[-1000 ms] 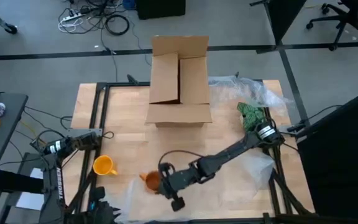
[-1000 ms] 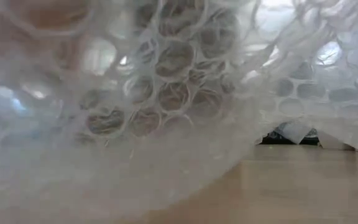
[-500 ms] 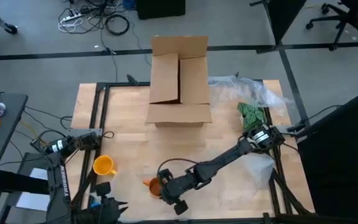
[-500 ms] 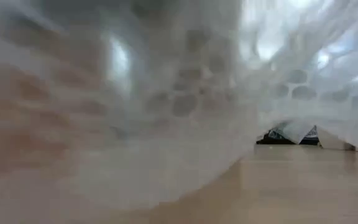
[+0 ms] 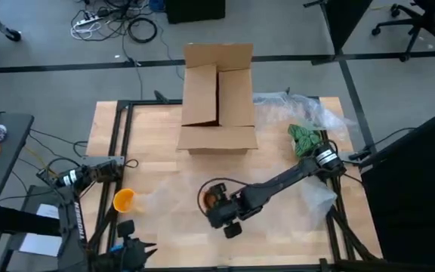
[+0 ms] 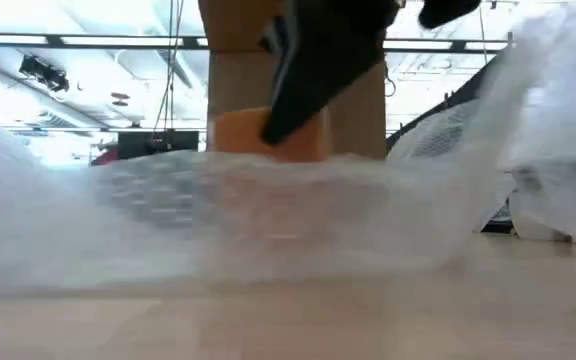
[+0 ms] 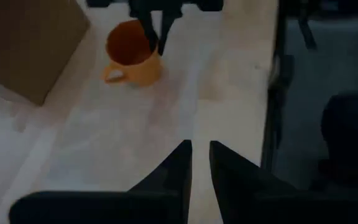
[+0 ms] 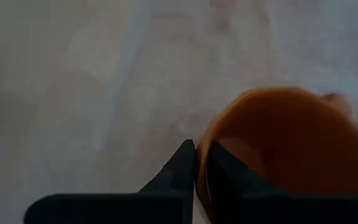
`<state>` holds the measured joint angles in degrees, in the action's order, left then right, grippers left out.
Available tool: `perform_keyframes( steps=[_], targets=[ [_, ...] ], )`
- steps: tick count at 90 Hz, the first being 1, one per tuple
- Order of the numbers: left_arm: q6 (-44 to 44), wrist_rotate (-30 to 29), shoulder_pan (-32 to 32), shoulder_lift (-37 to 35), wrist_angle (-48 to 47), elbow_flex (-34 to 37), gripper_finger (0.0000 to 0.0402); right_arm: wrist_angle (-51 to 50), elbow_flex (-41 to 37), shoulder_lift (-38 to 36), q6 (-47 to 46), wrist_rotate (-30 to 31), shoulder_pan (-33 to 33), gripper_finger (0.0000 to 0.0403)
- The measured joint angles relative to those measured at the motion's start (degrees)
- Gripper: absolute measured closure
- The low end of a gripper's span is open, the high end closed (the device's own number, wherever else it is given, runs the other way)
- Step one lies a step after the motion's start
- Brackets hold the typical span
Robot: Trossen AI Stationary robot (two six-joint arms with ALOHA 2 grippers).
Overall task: Wrap mug
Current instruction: Wrap the orange cup with the bubble wrap
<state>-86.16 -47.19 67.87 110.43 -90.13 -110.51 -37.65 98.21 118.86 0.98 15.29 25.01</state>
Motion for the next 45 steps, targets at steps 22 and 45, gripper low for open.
perform_keyframes(
  steps=[22,45],
  targets=[
    [-7.3,5.7,-3.2,0.0,0.2,5.7,0.0359,10.3,0.1,1.1,3.1,1.2,-0.1,0.0403],
    [0.0,19.6,-5.2,0.0,0.1,11.8,0.0340,12.7,-0.3,4.4,1.3,-0.8,-2.2,0.0399]
  ],
)
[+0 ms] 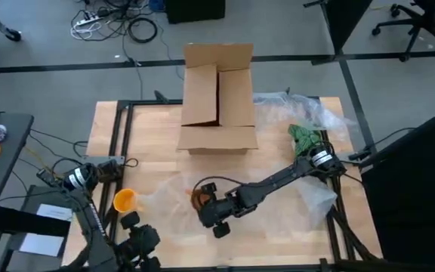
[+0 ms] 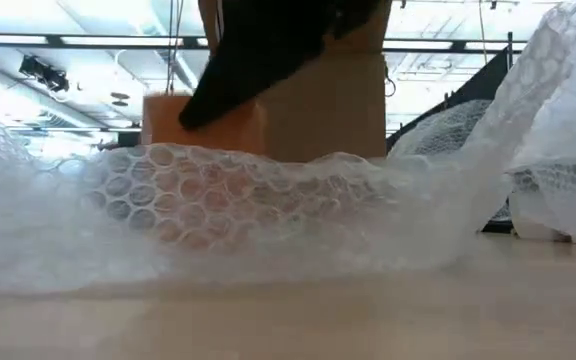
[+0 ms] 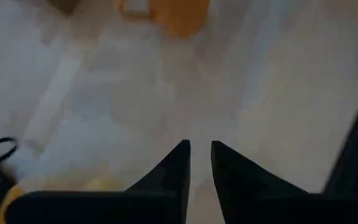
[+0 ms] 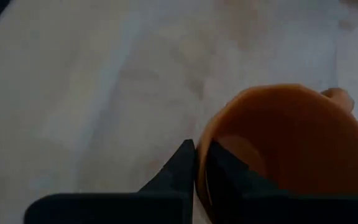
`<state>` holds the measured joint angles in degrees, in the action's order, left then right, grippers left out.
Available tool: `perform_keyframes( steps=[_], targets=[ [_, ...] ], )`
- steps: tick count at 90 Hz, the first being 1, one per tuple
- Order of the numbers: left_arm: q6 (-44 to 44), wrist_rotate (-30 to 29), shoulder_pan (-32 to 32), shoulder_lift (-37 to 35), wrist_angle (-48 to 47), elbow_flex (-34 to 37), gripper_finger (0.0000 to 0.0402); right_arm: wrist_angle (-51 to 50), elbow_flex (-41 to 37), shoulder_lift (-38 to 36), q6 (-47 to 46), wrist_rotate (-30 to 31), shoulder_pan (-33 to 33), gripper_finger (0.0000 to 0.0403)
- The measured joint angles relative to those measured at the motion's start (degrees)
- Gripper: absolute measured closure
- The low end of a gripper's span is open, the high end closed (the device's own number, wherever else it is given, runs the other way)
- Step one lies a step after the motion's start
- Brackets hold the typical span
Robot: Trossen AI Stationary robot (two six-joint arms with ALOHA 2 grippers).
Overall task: Wrap mug
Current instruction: Wrap the orange cup with the bubble wrap
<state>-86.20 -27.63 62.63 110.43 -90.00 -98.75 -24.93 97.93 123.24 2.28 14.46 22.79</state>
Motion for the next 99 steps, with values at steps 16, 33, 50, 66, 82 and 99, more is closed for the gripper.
perform_keyframes(
  steps=[16,33,50,66,82,99],
  targets=[
    [5.4,8.8,0.9,0.0,0.1,3.5,0.0314,0.7,0.1,0.9,-2.2,-0.3,-0.1,0.0375],
    [9.8,16.7,2.8,0.0,1.9,7.8,0.0285,1.5,0.0,1.1,-2.1,1.0,0.3,0.0327],
    [17.3,15.4,4.8,0.0,8.3,12.6,0.0258,2.0,0.3,1.0,-2.5,1.8,0.6,0.0269],
    [21.7,15.9,5.0,0.0,17.5,17.9,0.0252,2.4,0.3,1.0,-2.6,2.3,1.1,0.0229],
    [22.4,15.9,3.8,0.0,19.6,22.2,0.0254,4.3,0.3,0.4,-2.6,2.4,1.6,0.0207],
    [21.5,16.7,3.3,0.0,22.5,25.3,0.0254,6.2,0.4,-1.2,-2.6,3.4,3.9,0.0205]
  ],
)
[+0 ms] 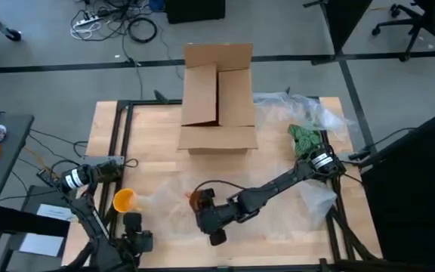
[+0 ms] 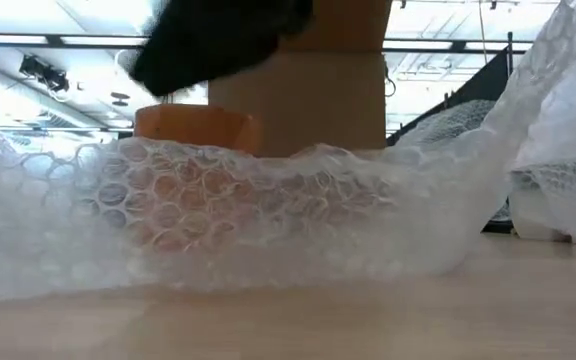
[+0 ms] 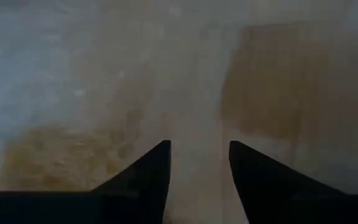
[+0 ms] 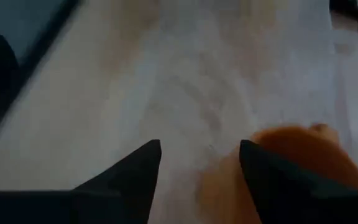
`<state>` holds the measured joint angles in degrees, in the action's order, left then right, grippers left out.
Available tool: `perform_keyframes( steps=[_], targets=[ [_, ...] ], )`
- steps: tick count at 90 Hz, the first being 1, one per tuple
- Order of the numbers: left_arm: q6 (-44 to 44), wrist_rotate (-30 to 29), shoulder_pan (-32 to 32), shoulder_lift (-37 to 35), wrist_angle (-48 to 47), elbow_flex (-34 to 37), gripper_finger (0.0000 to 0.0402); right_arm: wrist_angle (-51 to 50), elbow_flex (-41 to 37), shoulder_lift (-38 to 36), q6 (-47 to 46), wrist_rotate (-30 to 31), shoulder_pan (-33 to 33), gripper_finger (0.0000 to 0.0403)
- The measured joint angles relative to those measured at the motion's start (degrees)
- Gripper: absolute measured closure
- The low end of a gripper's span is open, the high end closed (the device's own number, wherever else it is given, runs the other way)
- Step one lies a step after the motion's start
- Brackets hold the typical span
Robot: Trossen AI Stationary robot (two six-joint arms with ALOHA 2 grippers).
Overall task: Wrap mug
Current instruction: Wrap the orange cup with the bubble wrap
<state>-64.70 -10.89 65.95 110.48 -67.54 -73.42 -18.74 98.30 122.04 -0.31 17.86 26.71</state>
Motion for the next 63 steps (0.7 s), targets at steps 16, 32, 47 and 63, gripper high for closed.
perform_keyframes(
  steps=[16,32,47,63],
  targets=[
    [-0.3,1.7,0.0,0.0,4.9,2.6,0.0255,0.8,0.0,-2.5,0.6,3.3,2.9,0.0204],
    [-1.6,2.1,-0.5,-0.2,5.3,3.3,0.0300,1.5,0.0,-4.1,0.6,5.2,5.1,0.0205],
    [-5.8,2.0,-1.6,0.1,0.5,3.7,0.0391,1.4,0.0,-4.1,0.3,6.4,6.6,0.0206],
    [-6.4,4.9,-1.8,0.1,-1.2,2.3,0.0401,1.1,0.0,-4.1,-1.0,6.8,7.0,0.0206]
  ],
)
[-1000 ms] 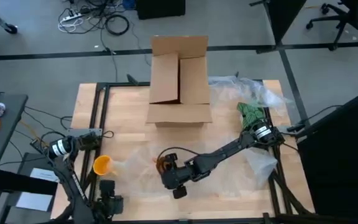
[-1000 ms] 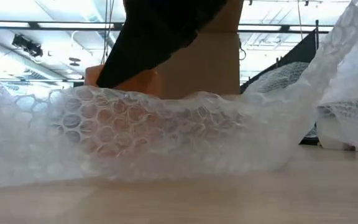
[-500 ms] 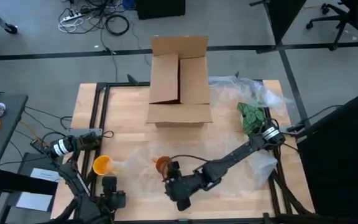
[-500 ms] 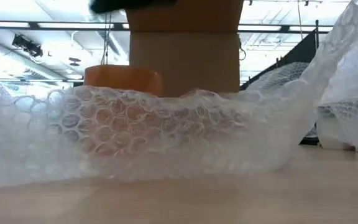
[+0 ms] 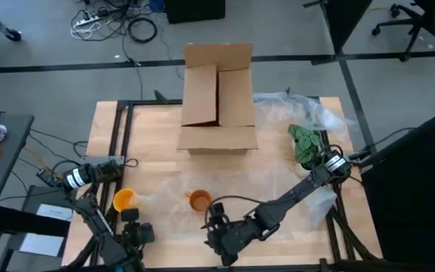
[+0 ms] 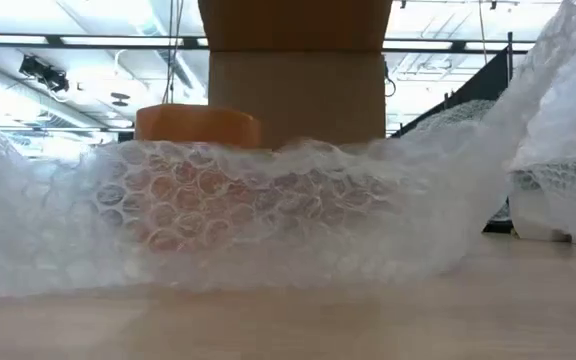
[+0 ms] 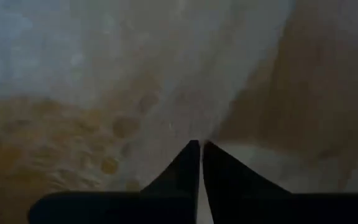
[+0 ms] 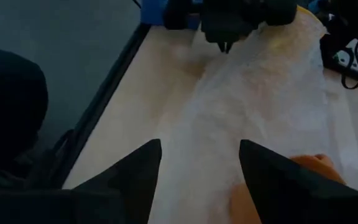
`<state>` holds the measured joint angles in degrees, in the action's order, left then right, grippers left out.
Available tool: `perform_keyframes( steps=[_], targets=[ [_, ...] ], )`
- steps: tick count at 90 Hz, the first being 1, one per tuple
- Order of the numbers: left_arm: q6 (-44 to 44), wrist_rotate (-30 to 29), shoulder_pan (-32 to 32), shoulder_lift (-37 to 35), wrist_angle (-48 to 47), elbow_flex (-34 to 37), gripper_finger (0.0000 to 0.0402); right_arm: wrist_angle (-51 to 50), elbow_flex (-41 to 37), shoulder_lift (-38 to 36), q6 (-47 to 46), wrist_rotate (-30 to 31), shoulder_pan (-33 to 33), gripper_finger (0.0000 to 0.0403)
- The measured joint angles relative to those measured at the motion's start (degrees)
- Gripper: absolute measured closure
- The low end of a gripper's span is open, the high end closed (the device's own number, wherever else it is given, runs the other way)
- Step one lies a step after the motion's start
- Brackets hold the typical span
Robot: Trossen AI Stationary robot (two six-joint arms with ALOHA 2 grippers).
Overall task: Wrap mug
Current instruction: Wrap the orange cup with the bubble wrap
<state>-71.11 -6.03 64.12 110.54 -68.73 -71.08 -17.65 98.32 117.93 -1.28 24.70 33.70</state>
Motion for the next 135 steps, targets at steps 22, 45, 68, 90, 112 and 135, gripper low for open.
perform_keyframes(
  steps=[22,45,68,90,112,135],
  targets=[
    [-1.7,-1.2,0.0,0.0,-6.8,-9.7,0.0402,-1.4,-1.9,0.0,-3.1,0.4,-0.6,0.0206],
    [-4.1,-15.5,-0.7,0.0,-13.9,-24.9,0.0402,-1.4,-6.1,0.0,-5.4,5.2,-1.6,0.0206],
    [5.2,-23.8,-3.9,0.0,-15.3,-30.3,0.0401,1.9,-6.1,0.0,-1.9,12.4,-2.8,0.0206],
    [13.5,-38.4,-11.2,0.0,-15.5,-30.4,0.0401,0.1,-6.1,-0.1,-1.7,9.2,-3.7,0.0206],
    [17.1,-40.9,-17.4,0.0,-16.4,-30.4,0.0401,-5.0,-6.1,-4.6,-2.3,11.8,-1.7,0.0206],
    [23.1,-43.8,-22.1,0.0,-16.0,-31.1,0.0401,0.2,-6.0,-6.8,0.0,11.1,-0.3,0.0207]
  ],
)
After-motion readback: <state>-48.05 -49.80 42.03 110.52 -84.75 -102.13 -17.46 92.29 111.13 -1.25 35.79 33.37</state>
